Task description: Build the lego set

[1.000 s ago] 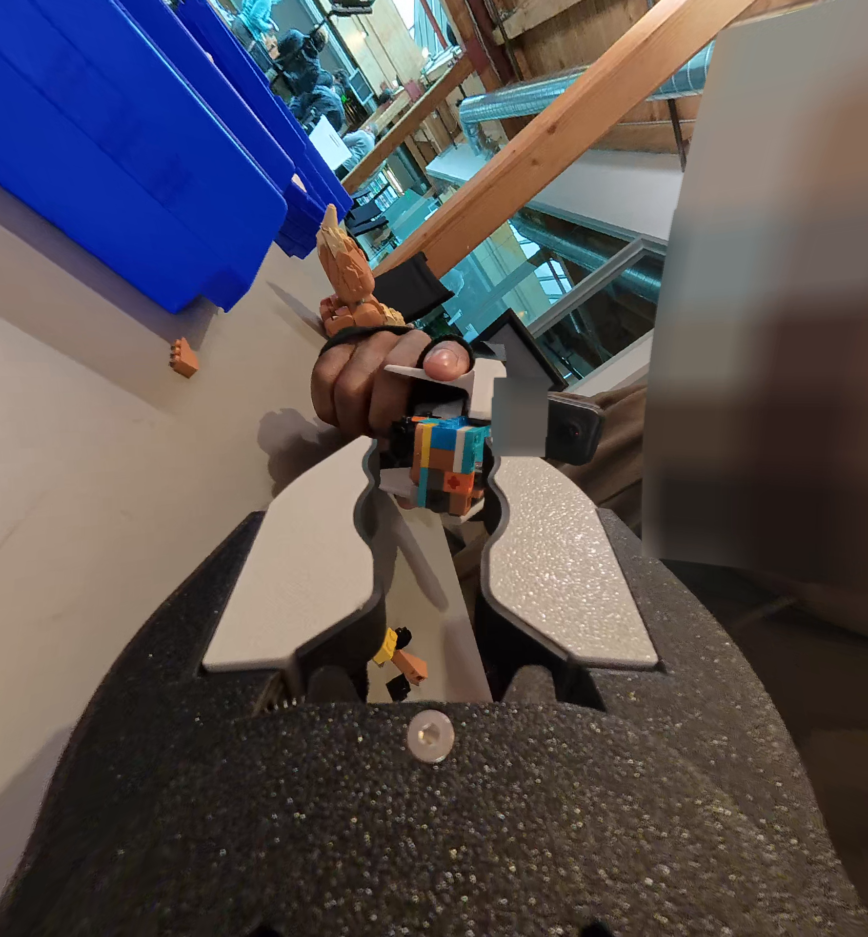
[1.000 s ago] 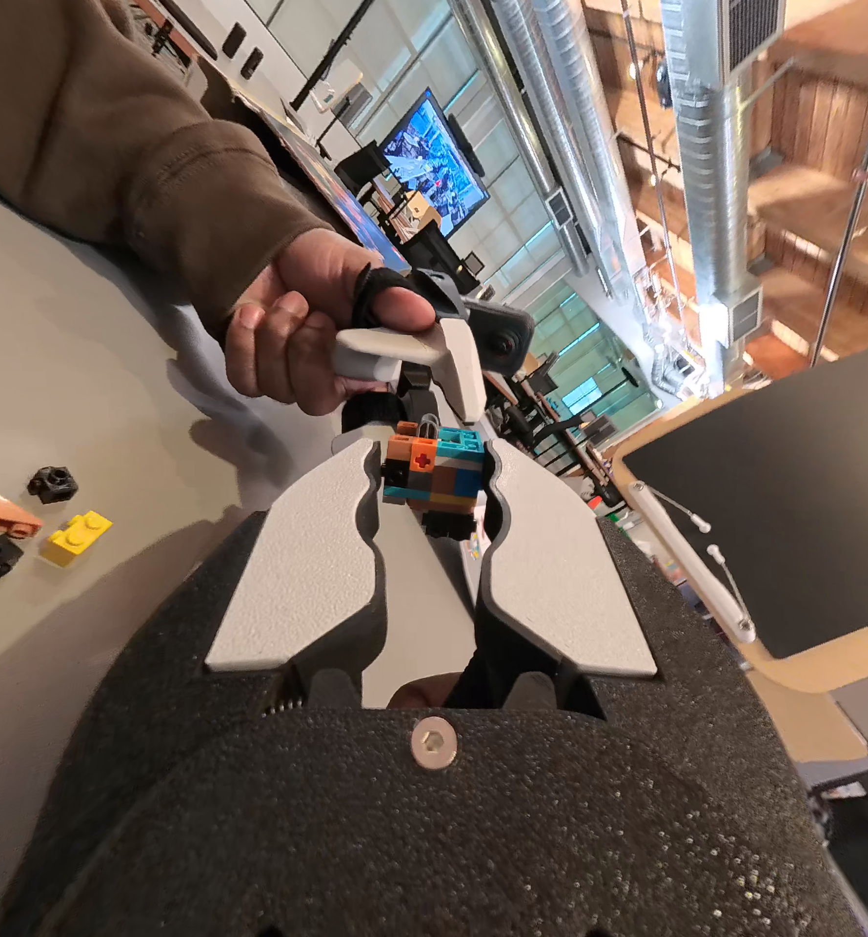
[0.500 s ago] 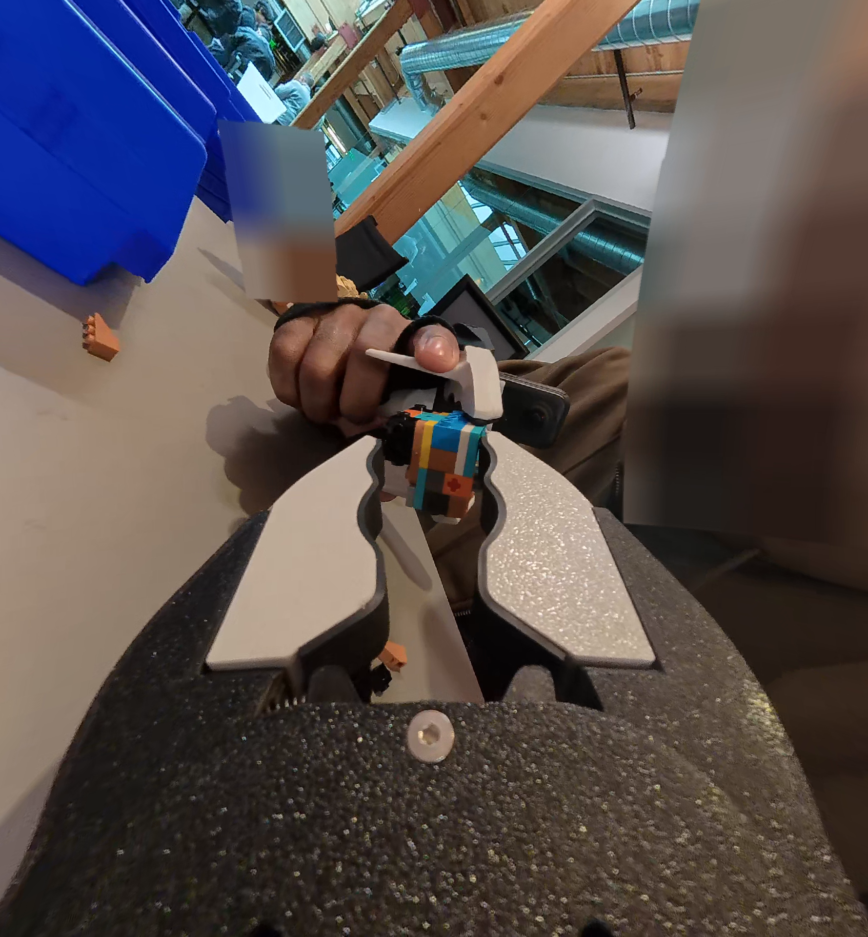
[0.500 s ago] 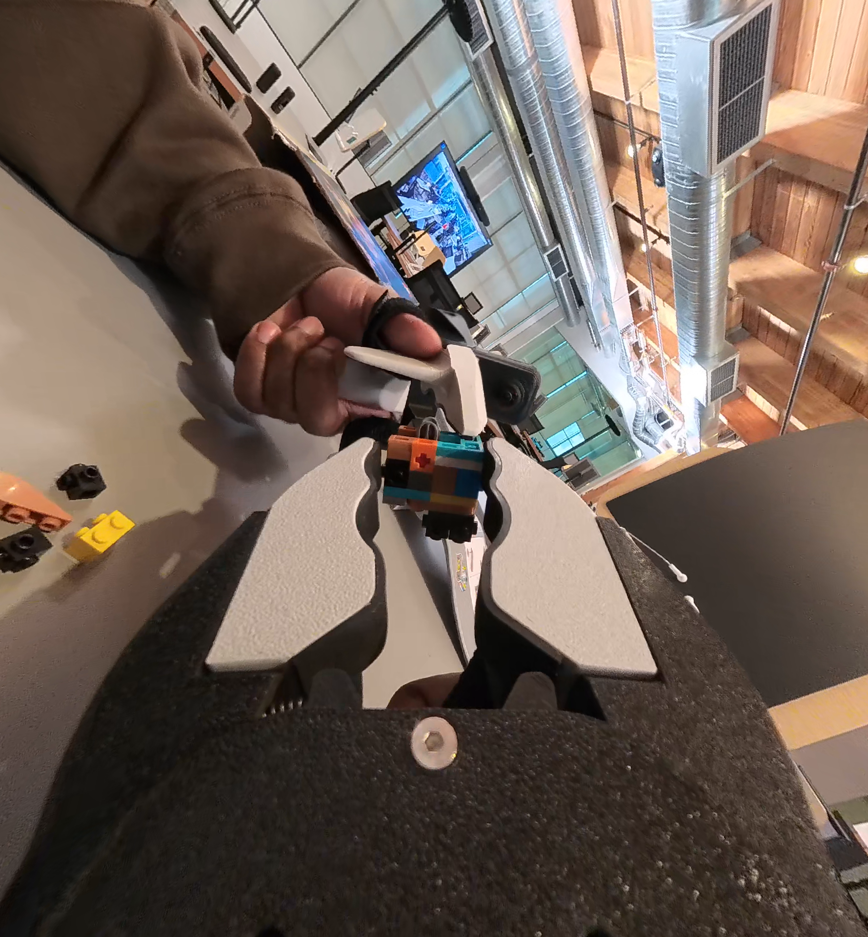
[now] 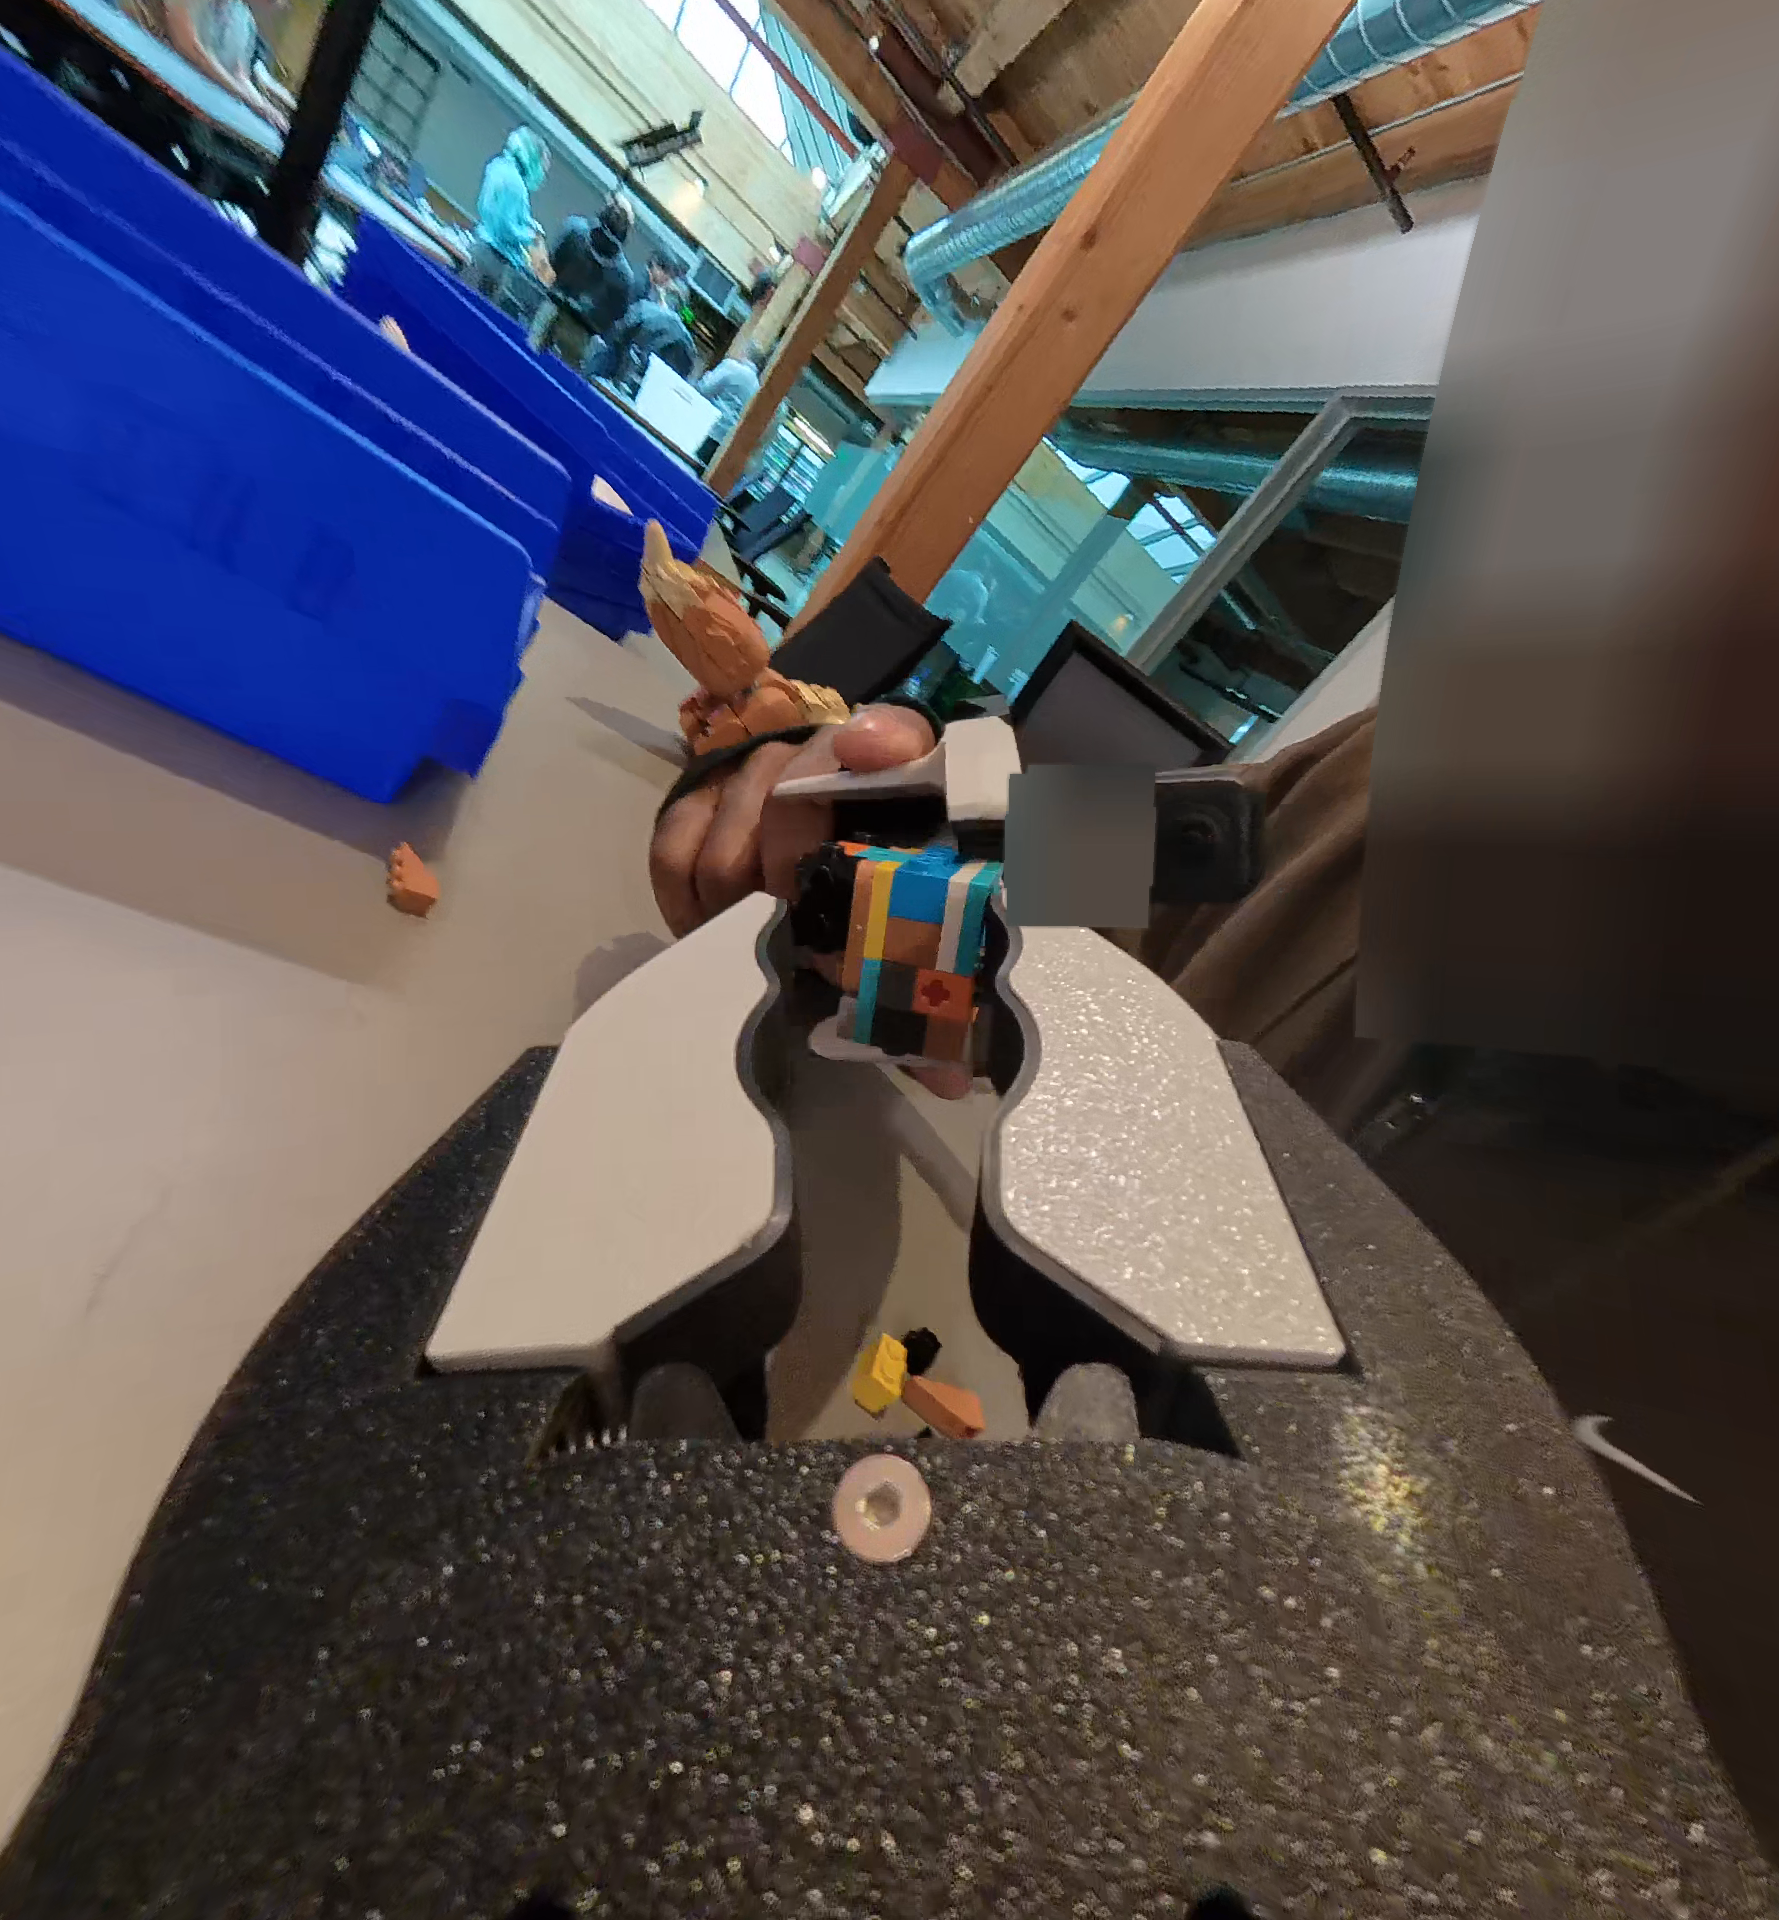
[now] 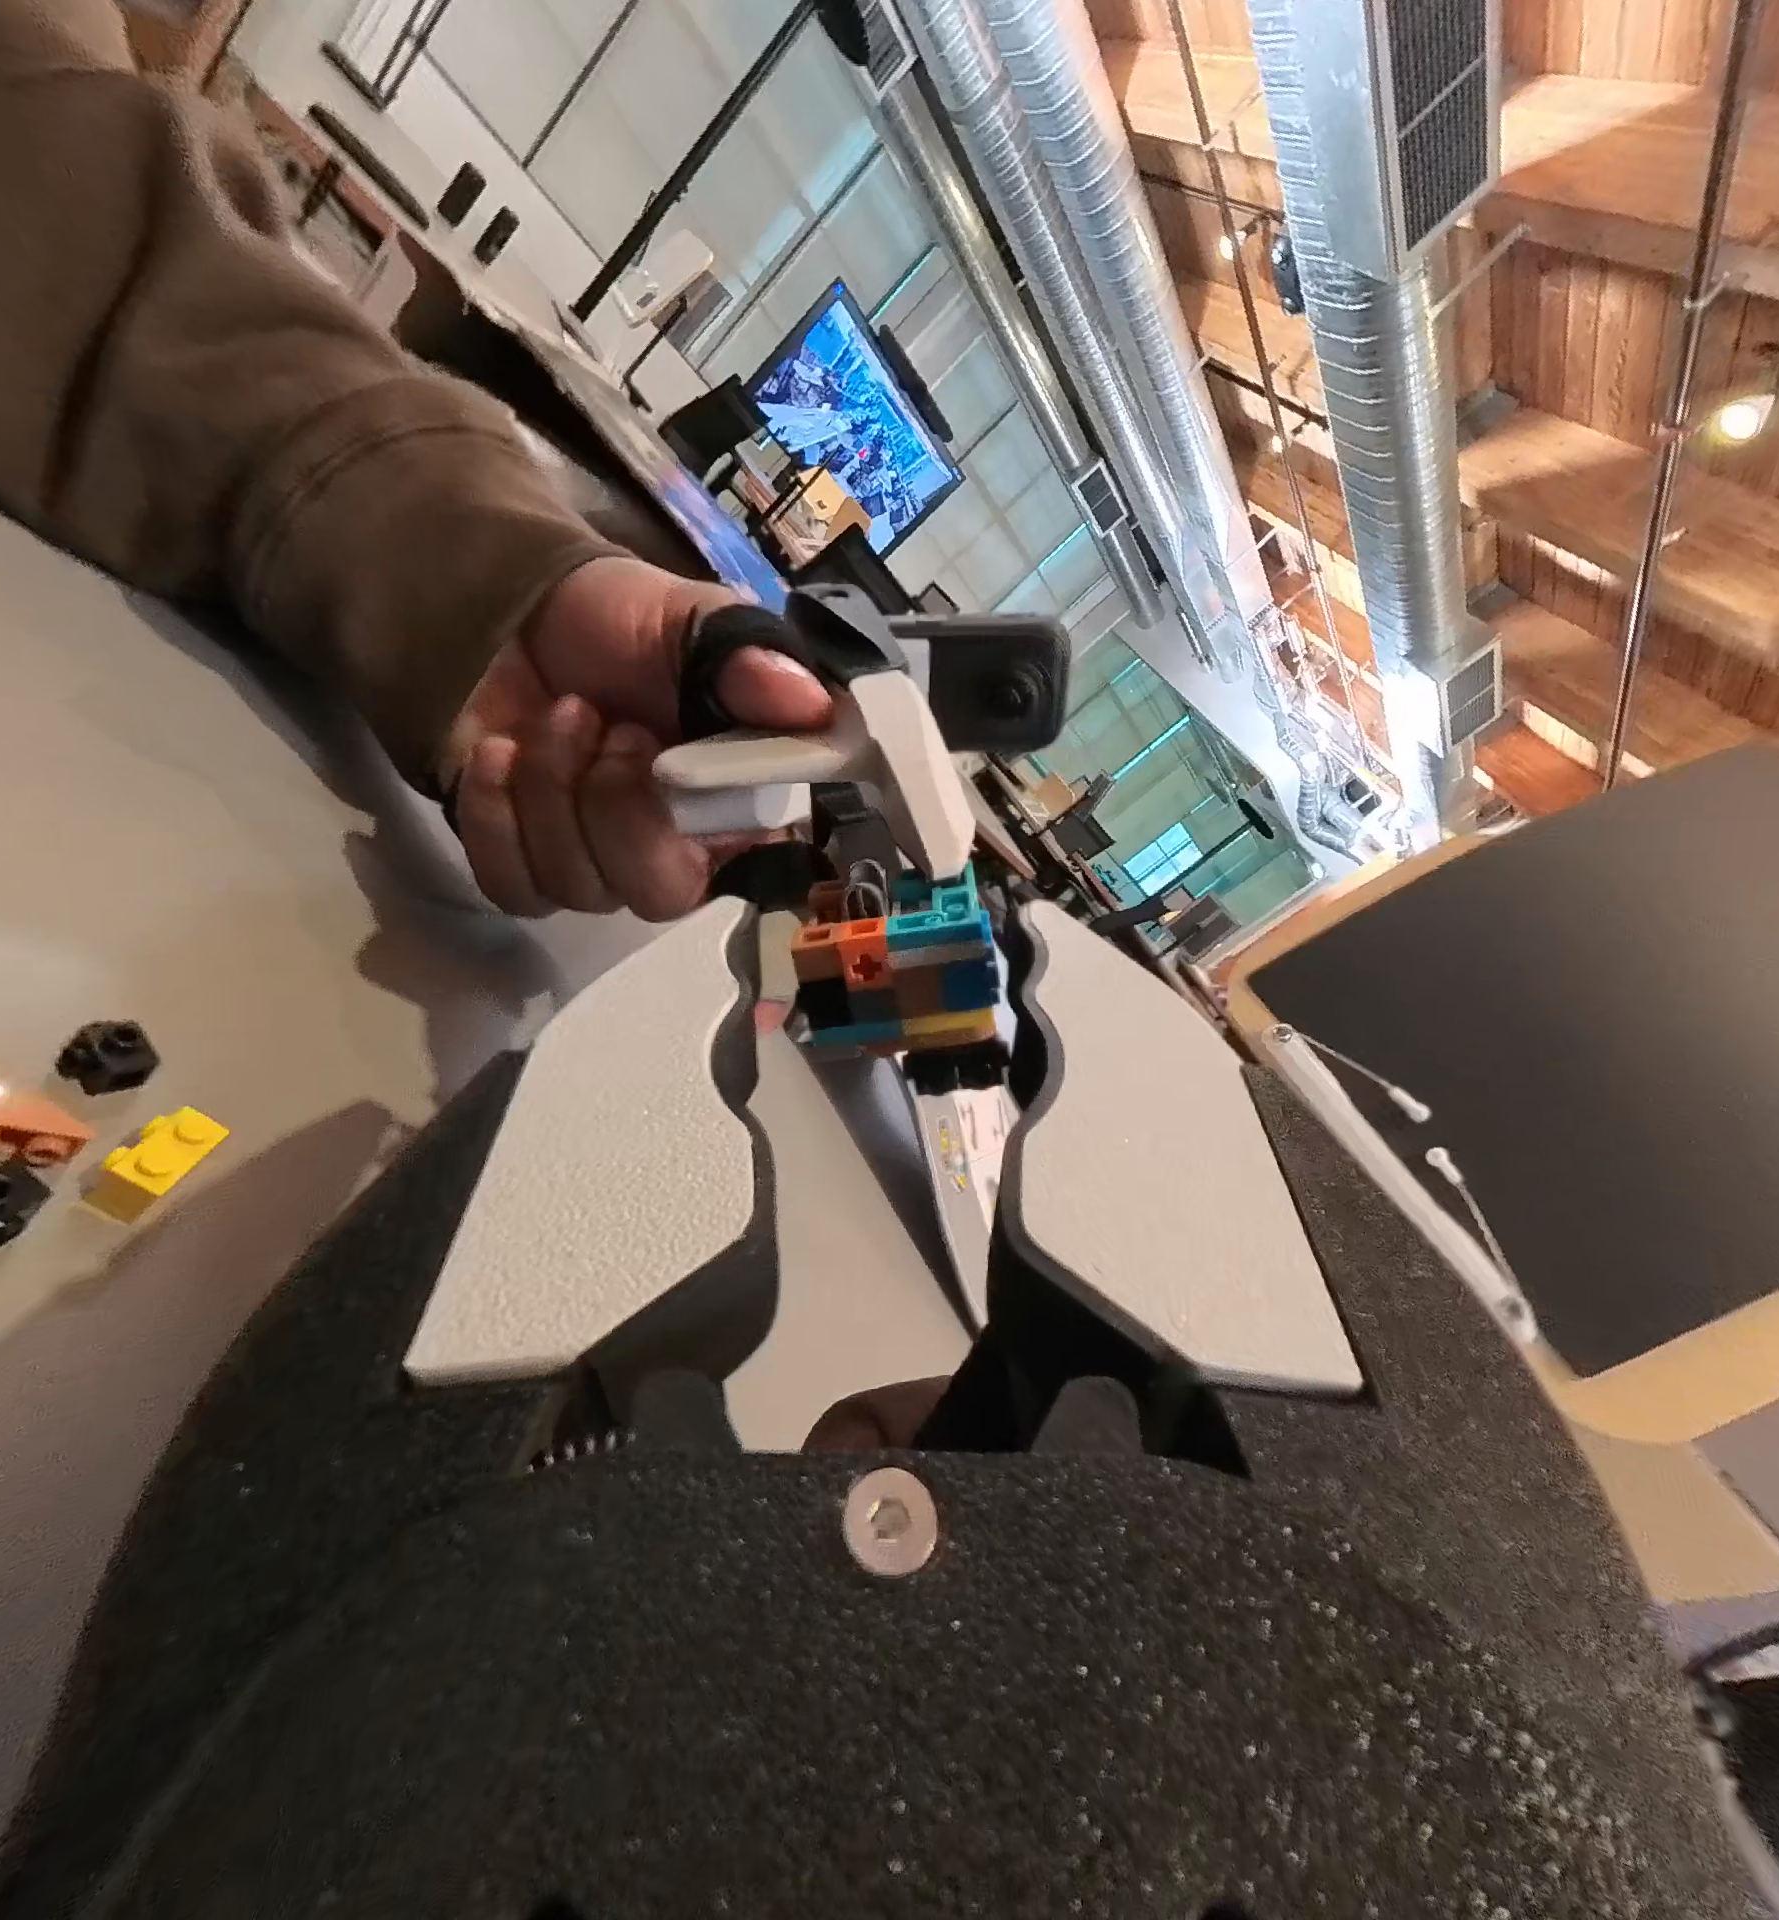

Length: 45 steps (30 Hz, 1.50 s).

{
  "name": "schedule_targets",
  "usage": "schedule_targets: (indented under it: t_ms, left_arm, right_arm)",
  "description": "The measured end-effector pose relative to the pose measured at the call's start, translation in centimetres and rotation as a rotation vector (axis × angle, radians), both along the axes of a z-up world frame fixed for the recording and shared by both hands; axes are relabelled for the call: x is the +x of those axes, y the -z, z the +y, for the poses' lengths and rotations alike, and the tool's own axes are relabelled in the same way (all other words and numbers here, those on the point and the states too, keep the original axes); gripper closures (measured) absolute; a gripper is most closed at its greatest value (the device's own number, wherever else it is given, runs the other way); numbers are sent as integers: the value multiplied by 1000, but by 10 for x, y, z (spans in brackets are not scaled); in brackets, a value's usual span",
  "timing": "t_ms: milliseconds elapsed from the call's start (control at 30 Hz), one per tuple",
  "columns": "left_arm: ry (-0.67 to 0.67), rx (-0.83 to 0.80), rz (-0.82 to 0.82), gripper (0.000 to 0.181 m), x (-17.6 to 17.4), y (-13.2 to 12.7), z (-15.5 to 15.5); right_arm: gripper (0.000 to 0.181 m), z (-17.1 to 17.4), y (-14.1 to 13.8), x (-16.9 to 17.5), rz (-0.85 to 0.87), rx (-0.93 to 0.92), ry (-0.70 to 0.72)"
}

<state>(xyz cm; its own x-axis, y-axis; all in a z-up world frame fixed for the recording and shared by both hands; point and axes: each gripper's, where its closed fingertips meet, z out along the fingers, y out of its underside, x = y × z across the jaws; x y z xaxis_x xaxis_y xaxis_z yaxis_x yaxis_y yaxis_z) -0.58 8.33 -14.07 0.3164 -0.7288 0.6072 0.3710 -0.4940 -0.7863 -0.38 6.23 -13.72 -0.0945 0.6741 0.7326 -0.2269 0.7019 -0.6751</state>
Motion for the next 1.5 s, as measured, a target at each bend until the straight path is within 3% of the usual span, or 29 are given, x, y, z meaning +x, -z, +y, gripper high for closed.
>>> schedule_targets:
  t_ms: [267, 467, 933, 1500]
  left_arm:
    - [-277, 282, 237, 146, -24, -7, 12]
    - [-348, 456, 330, 146, -23, -14, 8]
    - [-311, 633, 467, 146, 2, -11, -4]
    - [-266, 650, 482, 136, 2, -13, -11]
  right_arm:
    - [123, 18, -12, -2, -87, -391, -58]
    - [123, 27, -13, -5, -152, -592, -93]
    - [145, 18, -10, -1, -178, -568, -153]
    - [146, 13, -9, 4, -164, -488, -192]
